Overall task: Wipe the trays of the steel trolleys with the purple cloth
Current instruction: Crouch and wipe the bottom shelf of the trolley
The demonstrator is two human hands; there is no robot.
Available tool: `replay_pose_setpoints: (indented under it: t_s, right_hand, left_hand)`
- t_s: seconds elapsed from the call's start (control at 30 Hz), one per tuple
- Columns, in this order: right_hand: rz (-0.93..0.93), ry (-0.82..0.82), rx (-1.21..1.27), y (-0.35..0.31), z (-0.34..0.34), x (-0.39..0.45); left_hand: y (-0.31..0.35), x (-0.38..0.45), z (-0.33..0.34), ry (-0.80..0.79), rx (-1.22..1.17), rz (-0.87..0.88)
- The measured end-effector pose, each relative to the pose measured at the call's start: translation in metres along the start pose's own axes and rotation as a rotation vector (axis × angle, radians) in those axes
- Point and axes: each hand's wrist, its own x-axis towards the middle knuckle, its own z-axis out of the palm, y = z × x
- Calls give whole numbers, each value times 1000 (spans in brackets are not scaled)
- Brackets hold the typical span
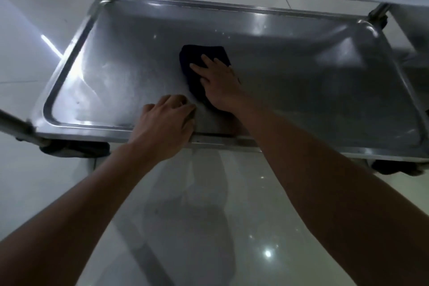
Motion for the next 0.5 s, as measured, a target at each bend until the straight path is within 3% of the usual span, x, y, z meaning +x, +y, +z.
replay_pose_setpoints:
  t_s: [0.27,0.5]
  right_hand:
    - [-24,54,-6,22,-3,3]
    - [185,137,-43,125,-48,-14]
  left_hand:
    - [30,9,11,41,20,41]
    - [90,52,23,10,53,97]
